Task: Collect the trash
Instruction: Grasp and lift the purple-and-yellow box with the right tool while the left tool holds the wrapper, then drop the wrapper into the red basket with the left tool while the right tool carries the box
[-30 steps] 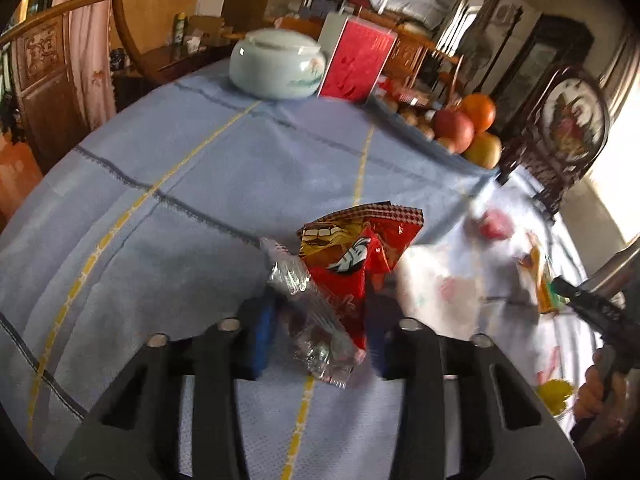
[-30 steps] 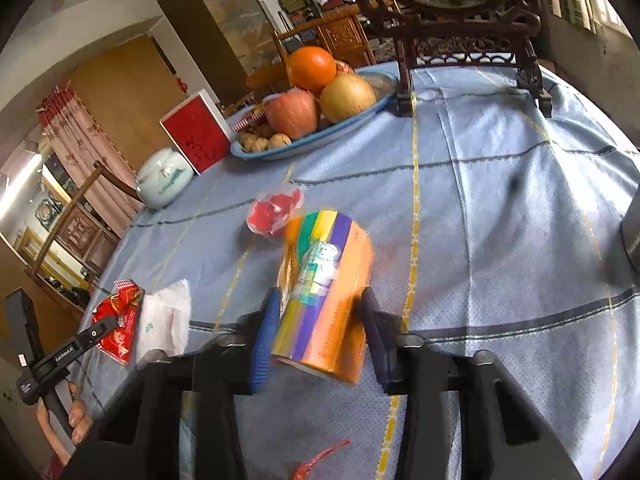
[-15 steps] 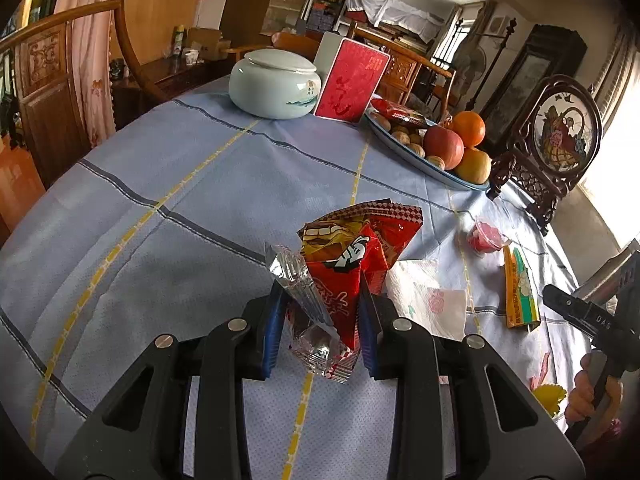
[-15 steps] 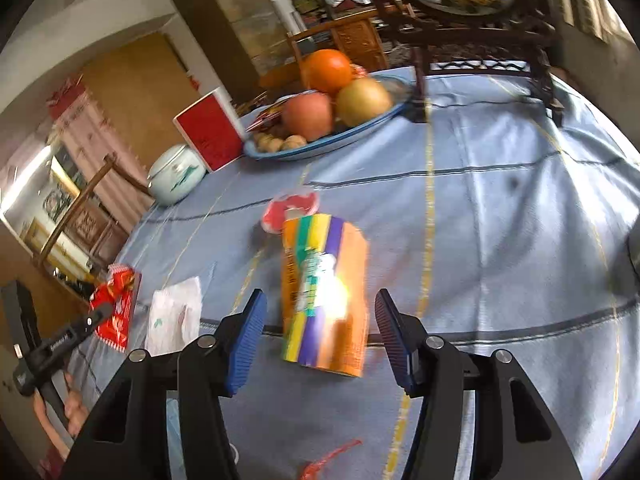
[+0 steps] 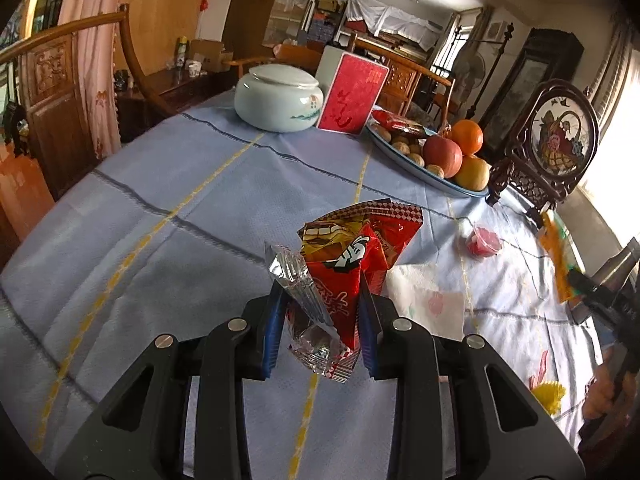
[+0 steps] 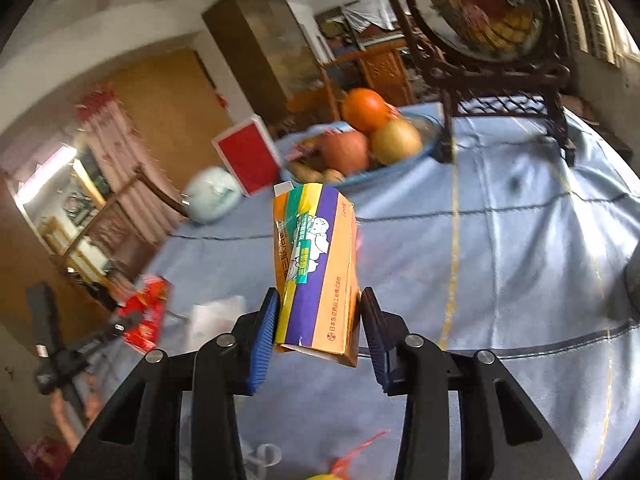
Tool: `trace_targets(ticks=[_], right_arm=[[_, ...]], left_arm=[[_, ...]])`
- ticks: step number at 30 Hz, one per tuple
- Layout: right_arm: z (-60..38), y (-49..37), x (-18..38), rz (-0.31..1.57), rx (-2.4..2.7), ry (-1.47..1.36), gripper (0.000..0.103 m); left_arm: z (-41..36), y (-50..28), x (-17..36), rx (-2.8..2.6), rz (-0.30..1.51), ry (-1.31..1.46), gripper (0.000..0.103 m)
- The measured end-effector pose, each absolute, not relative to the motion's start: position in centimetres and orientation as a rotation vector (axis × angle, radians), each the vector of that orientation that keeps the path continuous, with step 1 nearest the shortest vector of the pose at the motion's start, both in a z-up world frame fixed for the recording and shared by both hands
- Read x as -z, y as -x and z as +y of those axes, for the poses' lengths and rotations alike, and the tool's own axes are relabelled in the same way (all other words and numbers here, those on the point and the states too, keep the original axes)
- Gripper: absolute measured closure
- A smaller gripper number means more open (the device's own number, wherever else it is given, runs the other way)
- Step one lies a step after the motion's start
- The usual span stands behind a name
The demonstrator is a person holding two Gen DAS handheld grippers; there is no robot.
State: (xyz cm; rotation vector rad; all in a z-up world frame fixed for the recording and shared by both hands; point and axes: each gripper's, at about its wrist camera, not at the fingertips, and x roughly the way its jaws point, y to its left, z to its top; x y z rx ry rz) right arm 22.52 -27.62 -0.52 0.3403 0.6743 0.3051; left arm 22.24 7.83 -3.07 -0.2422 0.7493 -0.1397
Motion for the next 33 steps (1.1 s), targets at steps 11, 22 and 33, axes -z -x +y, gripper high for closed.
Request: trace_targets(ticks=[11, 22, 33], right_arm=[[-25.2, -20.7, -1.1, 0.66, -0.453, -0.361, 0.061], [-23.3, -18.6, -1.8, 0.647, -0.531, -0.338, 0.061], [-22.5, -17.7, -1.8, 0.647, -0.564, -0.313, 0.061]], left_arm=[[13.7, -13.5, -0.8, 0.04, 0.689, 0.3, 0.07], [19.2, -4.3, -2.8, -0.091, 0.626, 0.343, 0.07], [28.3, 10.7, 1.4, -0.396, 0.665, 0.467, 0.068]])
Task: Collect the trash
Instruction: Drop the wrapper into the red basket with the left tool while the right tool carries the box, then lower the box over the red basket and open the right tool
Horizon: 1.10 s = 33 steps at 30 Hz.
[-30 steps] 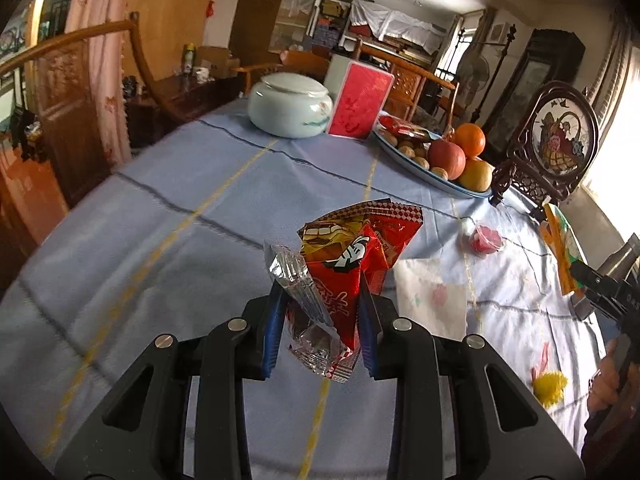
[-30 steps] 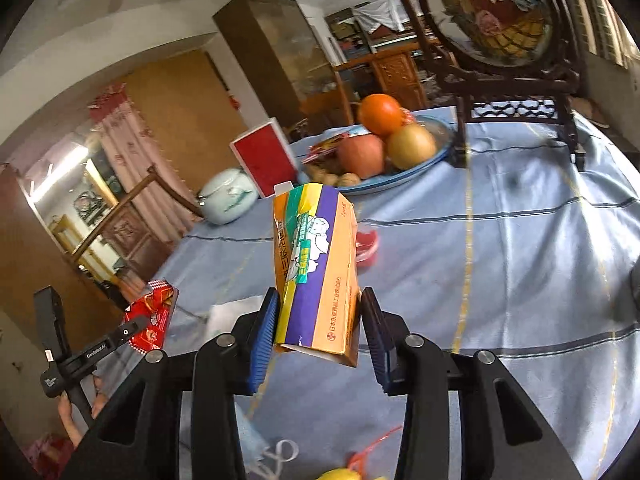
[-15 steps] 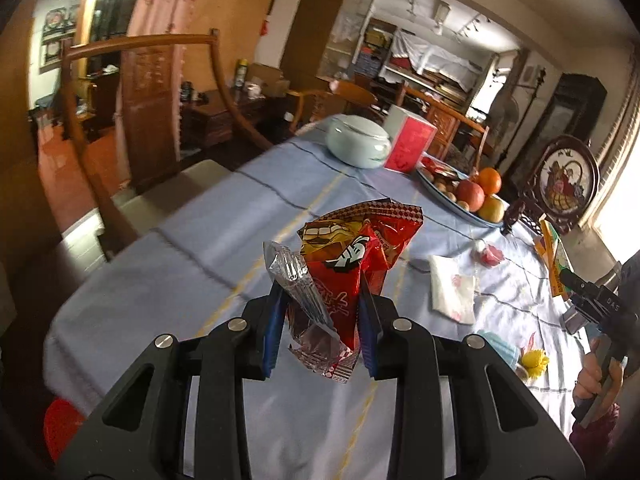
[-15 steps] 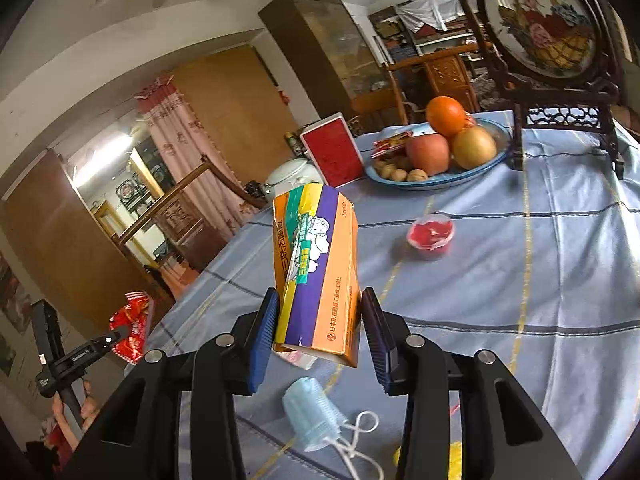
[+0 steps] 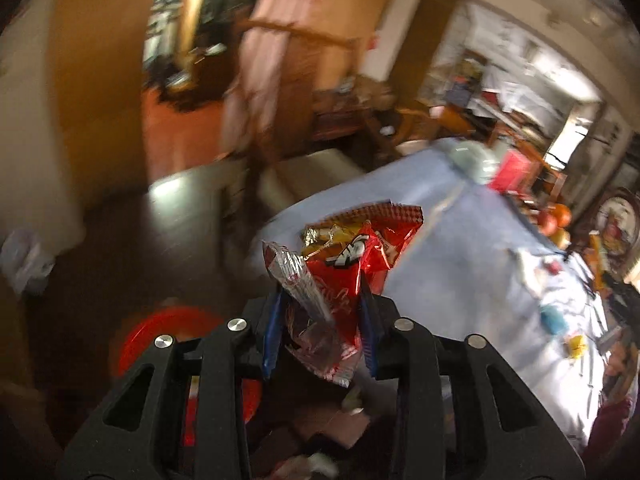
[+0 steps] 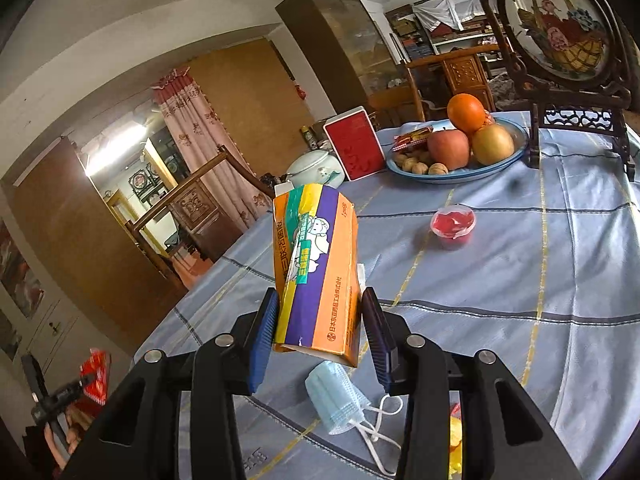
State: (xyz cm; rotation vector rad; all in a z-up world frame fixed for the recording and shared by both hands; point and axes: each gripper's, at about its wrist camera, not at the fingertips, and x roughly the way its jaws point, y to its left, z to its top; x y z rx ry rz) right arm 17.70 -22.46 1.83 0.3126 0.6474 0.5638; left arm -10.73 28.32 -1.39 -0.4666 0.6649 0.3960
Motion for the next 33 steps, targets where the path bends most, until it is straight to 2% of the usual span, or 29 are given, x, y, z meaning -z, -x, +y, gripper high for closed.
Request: trace_targets(ticks=[1, 3, 5, 7, 9, 13, 20, 29, 33], right_arm=[[-22.2, -17.6, -1.8, 0.649, -0.567, -0.305, 0.061], [-21.8, -17.3, -1.7, 0.653, -0.571, -0.294, 0.061], [-21.2, -17.1, -1.4, 0.659, -0.576, -0.281, 0.061], [-20.5, -16.7, -1.3, 0.664, -0.579, -0.262, 0.061], [-19.4, -16.1, -1.4, 0.664, -0.593, -0.242, 0.061], [-15.2, -13.9, -1.5, 0.668, -0.685, -0.194, 0.061], [-4.1, -9.0, -1.2, 0.724, -0.928, -0.094, 0.06], [12.4, -1.0, 2.0, 0.874, -1.225, 0.11, 0.059], [18.4, 1.5, 4.1, 0.938, -1.299, 0.178, 0.053]], left_arm=[[29.2, 11.8, 2.5, -0.43, 0.679, 0.485, 0.068], [31.0, 13.5, 5.0, -0.507, 0.723, 0.517, 0.061], [32.3, 14.7, 7.2, -0.578, 0.768, 0.554, 0.029], [33.5, 16.0, 9.0, -0.643, 0.787, 0.593, 0.02], [34.3, 16.7, 9.7, -0.653, 0.781, 0.63, 0.02], [35.5, 17.3, 9.5, -0.666, 0.732, 0.672, 0.013], [37.3, 18.0, 7.8, -0.761, 0.634, 0.644, 0.007], [41.9, 20.1, 8.7, -0.896, 0.545, 0.676, 0.007], [44.2, 21.9, 9.6, -0.927, 0.493, 0.746, 0.007]])
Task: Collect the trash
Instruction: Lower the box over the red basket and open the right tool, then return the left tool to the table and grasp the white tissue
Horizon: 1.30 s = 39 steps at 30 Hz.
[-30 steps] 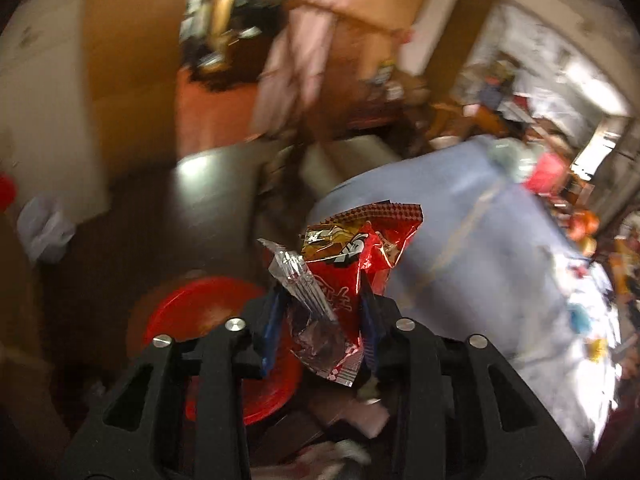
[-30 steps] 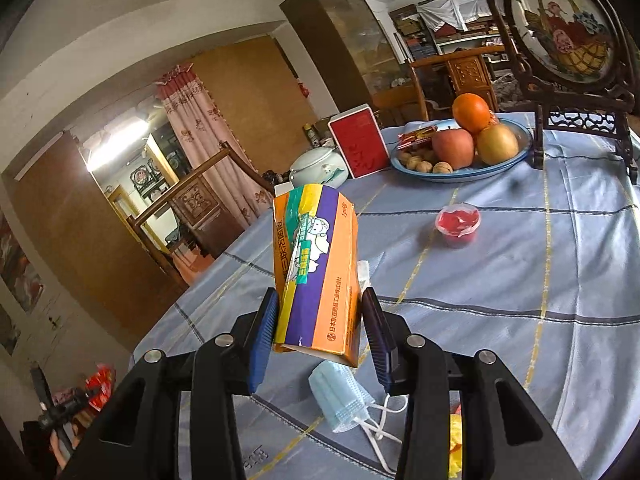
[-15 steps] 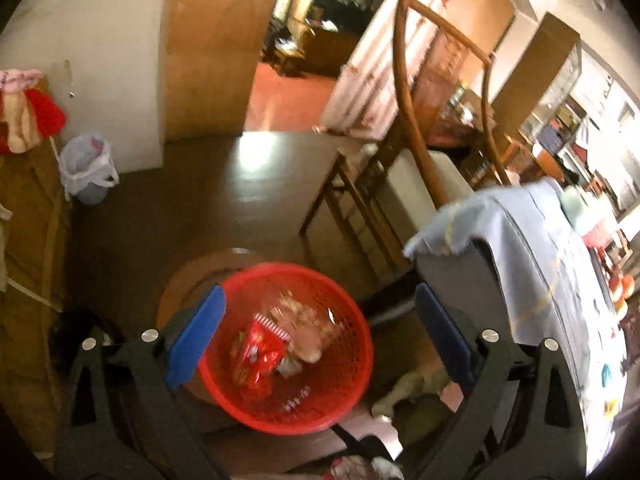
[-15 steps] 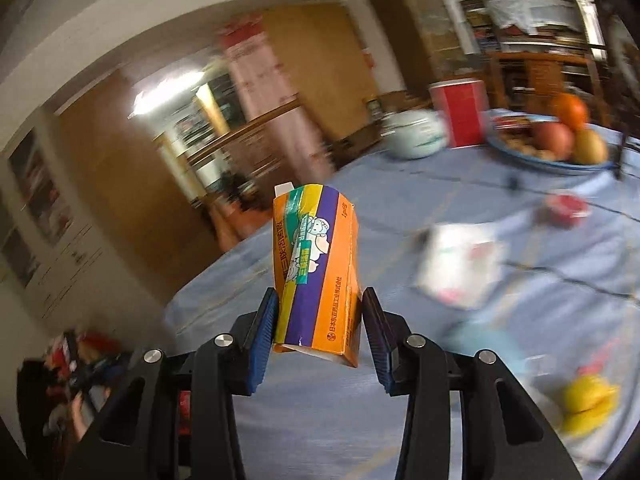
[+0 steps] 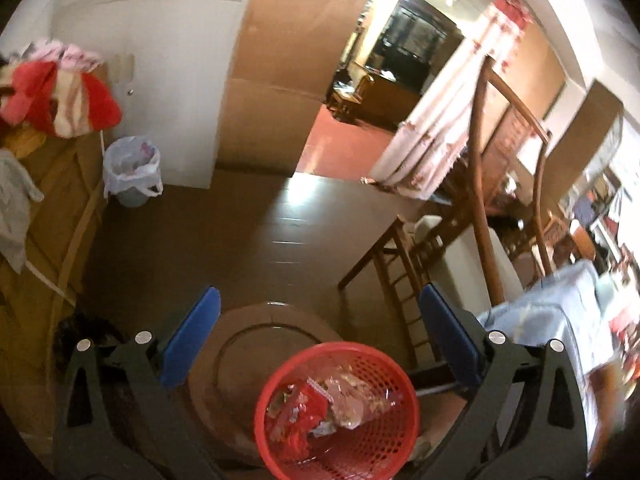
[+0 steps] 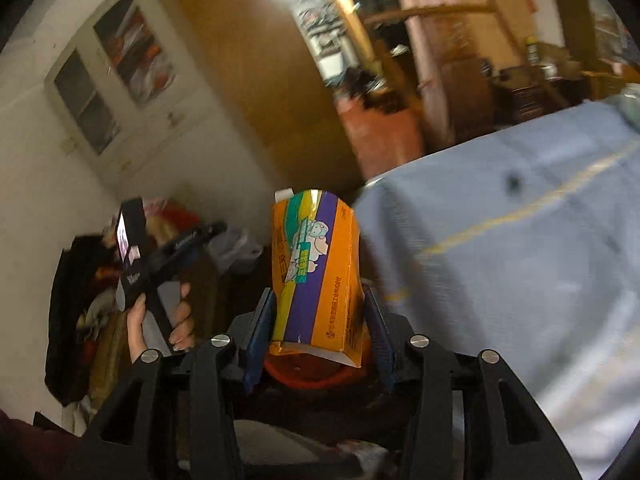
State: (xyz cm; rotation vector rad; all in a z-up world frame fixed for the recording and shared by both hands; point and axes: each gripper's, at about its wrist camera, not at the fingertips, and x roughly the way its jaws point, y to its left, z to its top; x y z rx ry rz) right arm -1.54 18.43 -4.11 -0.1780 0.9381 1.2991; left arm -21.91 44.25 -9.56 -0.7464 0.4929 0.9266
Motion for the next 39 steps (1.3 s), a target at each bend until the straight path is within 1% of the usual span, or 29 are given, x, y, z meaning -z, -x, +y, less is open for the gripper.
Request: trace_targets(ticks=[3, 6, 9, 17, 20, 24, 29, 32, 34, 39], right_arm=[[22.4, 2.7, 6.3, 0.989, -1.304, 0.251, 0.043], [22.9, 2.7, 7.1, 1.016, -1.298, 0.254, 0.043], [21.8, 1.9, 6.9, 1.006, -1.253, 0.248, 0.043], [16.1, -1.2, 3.3, 0.943, -1.169, 0.136, 0.043], [13.0, -2.4, 1.8, 0.897, -1.125, 0.113, 0.042], [7.5, -4.6, 0.1, 0.833, -1.033, 0.088, 0.038], [0.2, -6.8, -1.2, 0.79, -0.897, 0.046, 0.036], [-4.8, -8.1, -1.5, 0.772, -0.797, 0.022, 0.033], [-8.9, -9.3, -1.7, 0.761, -0.717, -0.003, 0.029], [-17.7, -12.6, -1.7, 0.729, -0.514, -0.035, 0.027]], left_arm=[[45.1, 22.3, 10.0, -0.926, 0.488, 0.774, 0.007], [45.5, 22.2, 10.3, -0.934, 0.494, 0.769, 0.007], [45.3, 21.8, 10.4, -0.926, 0.496, 0.761, 0.007], [42.9, 19.3, 10.4, -0.825, 0.551, 0.739, 0.007], [41.4, 18.3, 9.4, -0.769, 0.562, 0.721, 0.007], [38.6, 16.4, 7.9, -0.677, 0.585, 0.676, 0.007], [34.2, 13.0, 6.3, -0.549, 0.631, 0.598, 0.007], [31.3, 10.5, 5.6, -0.466, 0.661, 0.548, 0.007], [29.1, 8.3, 5.1, -0.39, 0.687, 0.518, 0.007], [22.4, 1.3, 3.5, -0.174, 0.758, 0.425, 0.007]])
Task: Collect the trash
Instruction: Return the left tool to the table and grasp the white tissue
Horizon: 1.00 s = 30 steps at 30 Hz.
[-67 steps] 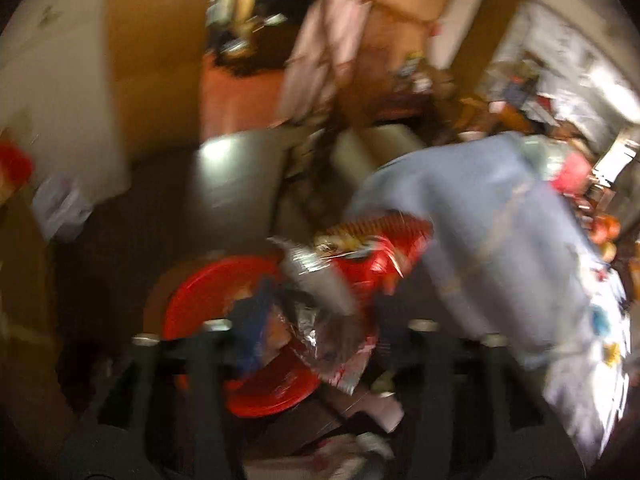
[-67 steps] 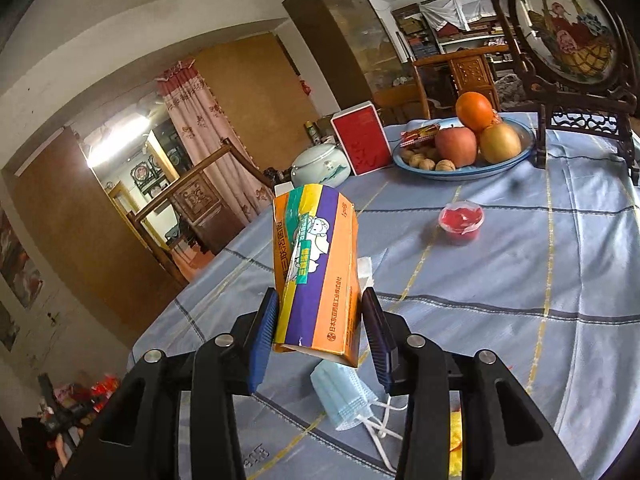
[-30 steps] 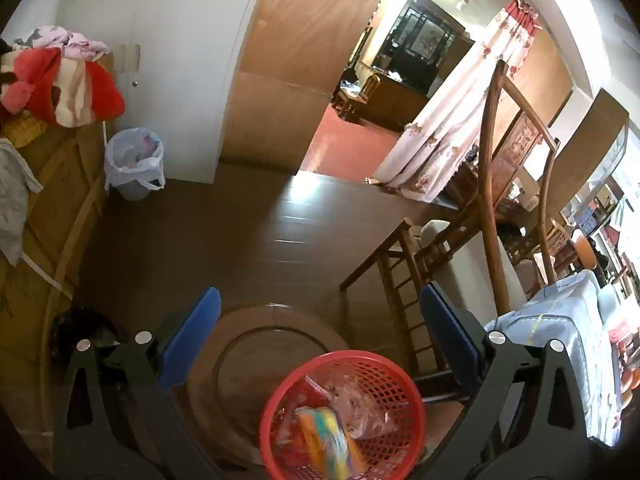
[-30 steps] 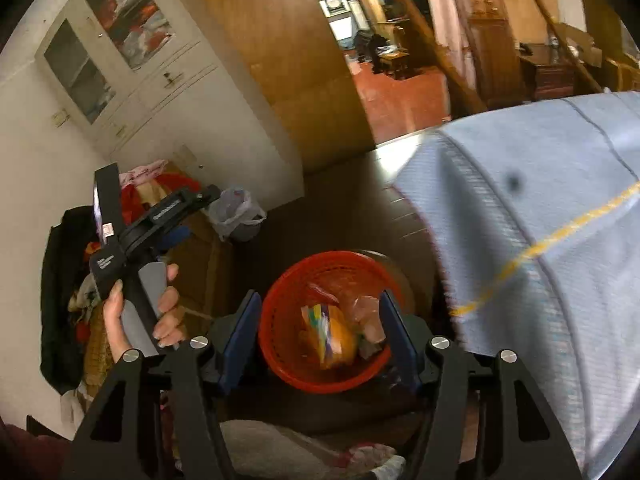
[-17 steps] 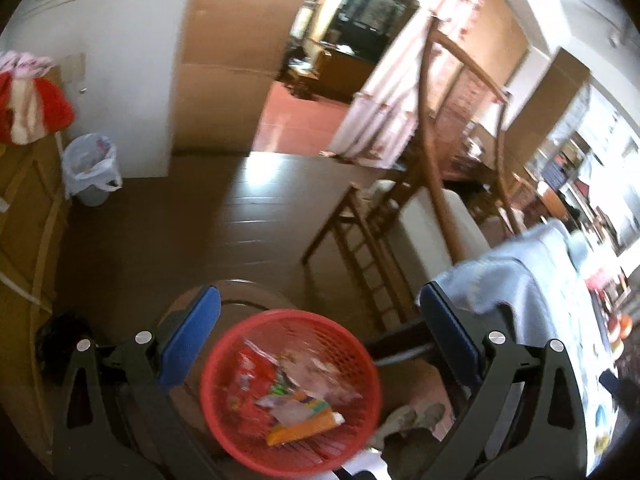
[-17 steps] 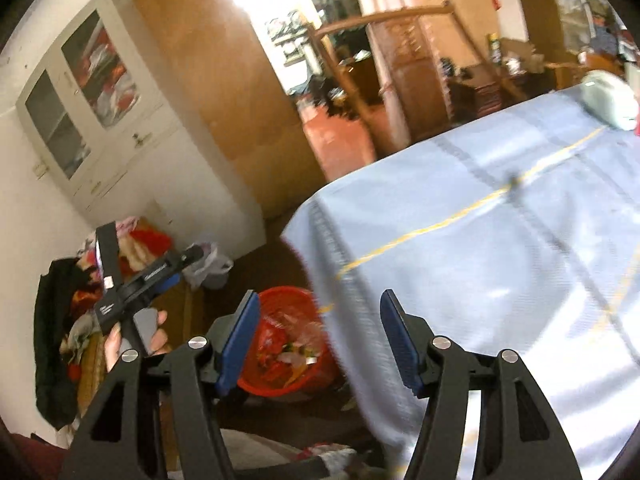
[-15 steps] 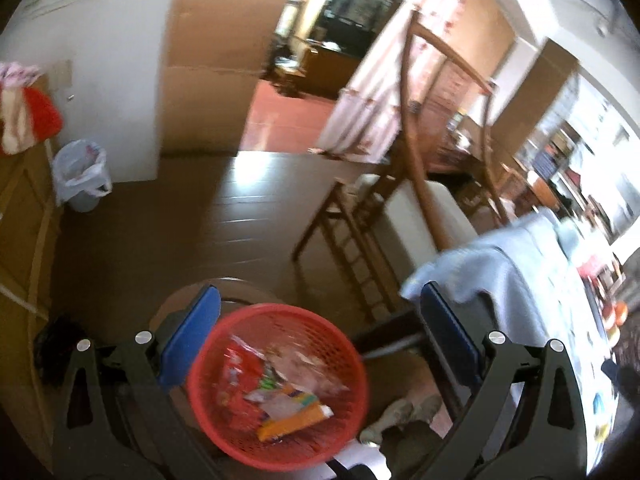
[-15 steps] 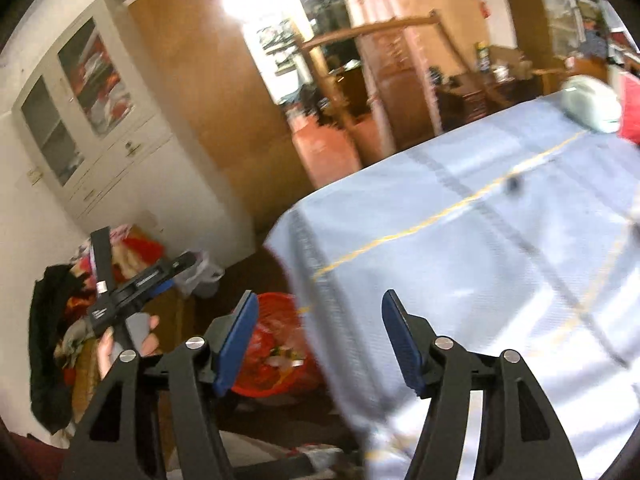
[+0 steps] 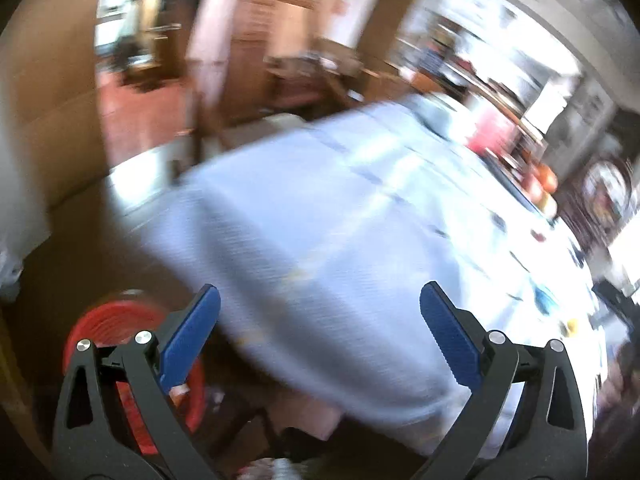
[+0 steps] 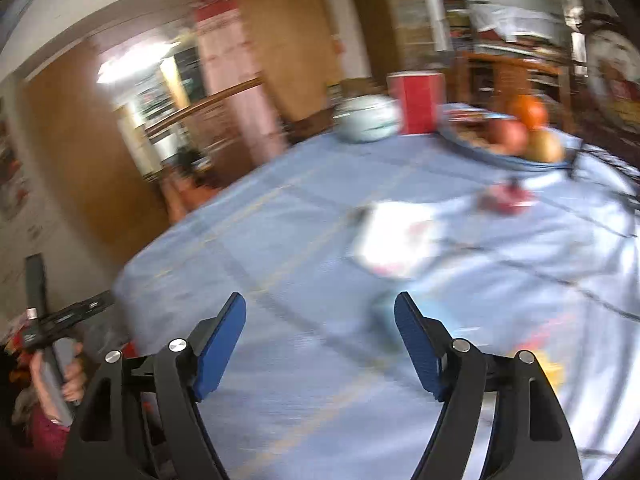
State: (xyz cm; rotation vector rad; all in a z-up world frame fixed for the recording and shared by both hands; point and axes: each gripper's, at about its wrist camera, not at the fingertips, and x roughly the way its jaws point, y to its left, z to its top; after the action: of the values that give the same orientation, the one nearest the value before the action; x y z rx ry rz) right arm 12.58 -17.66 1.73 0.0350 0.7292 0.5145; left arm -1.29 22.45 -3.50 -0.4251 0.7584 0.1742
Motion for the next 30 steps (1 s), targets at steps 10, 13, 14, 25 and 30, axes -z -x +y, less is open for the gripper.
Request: trace_targets(ticks=[10, 13, 14, 25, 30], right_arm=[[-28.4, -18.3, 2.7, 0.781, -0.314, -0.251, 0.026], [-30.1, -18.8, 2.8, 0.774, -0.324, -0.341, 0.026], [-30.6, -18.9, 2.8, 0.774, -0.313, -0.361, 0.026], [-32.3, -18.4, 2.1, 0.753, -0.295, -0.415, 0.026], [-31.7, -18.2, 2.1, 0.756, -0.289, -0.389, 0.026]], left_arm=[[7.8, -14.6, 2.5, 0.145, 0.913, 0.272, 0.007], [4.0, -19.2, 3.4, 0.204, 0.955, 0.248, 0.007], [2.7, -20.6, 3.7, 0.217, 0.967, 0.235, 0.007], [-1.4, -26.9, 6.8, 0.208, 0.971, 0.177, 0.023], [-2.6, -25.9, 6.4, 0.321, 0.928, 0.132, 0.077]])
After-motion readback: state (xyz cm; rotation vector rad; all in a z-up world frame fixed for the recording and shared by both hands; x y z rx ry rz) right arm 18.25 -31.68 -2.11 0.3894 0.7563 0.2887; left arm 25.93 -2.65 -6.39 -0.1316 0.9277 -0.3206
